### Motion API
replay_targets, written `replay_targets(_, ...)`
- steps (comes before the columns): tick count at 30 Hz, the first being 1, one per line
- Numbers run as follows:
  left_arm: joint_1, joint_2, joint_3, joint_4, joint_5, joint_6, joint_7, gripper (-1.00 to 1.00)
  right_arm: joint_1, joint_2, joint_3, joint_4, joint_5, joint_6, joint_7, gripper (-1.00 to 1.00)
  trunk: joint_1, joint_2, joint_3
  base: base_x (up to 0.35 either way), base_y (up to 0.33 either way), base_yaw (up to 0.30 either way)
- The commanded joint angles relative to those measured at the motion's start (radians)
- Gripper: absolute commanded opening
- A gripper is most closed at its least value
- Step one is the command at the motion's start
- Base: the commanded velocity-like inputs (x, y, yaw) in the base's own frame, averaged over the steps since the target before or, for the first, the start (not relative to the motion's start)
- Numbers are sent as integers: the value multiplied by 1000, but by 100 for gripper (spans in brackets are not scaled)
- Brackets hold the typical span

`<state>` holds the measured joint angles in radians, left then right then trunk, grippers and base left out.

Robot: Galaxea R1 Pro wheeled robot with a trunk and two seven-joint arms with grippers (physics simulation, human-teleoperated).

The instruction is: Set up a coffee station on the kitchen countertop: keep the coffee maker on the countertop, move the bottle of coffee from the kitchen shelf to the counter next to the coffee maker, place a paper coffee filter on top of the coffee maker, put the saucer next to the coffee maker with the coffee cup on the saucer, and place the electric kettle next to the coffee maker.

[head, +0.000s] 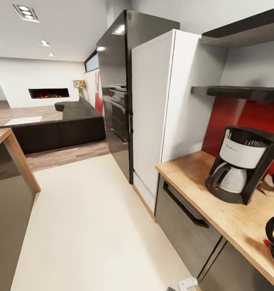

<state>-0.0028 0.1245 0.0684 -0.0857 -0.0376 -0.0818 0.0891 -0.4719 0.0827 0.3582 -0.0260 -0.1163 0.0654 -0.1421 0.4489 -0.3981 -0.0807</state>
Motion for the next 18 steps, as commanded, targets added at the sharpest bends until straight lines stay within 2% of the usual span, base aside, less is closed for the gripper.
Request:
replay_targets(1,0,0,7,0,-4,-3,0,100,-1,0,9,-2,-13,5,-4,-100,1,-2,-2,274,240,0)
replay_targets(18,0,0,7,0,-5,-3,0,100,-1,0,8,-3,-13,5,-3,-100,1,-2,-2,240,271,0)
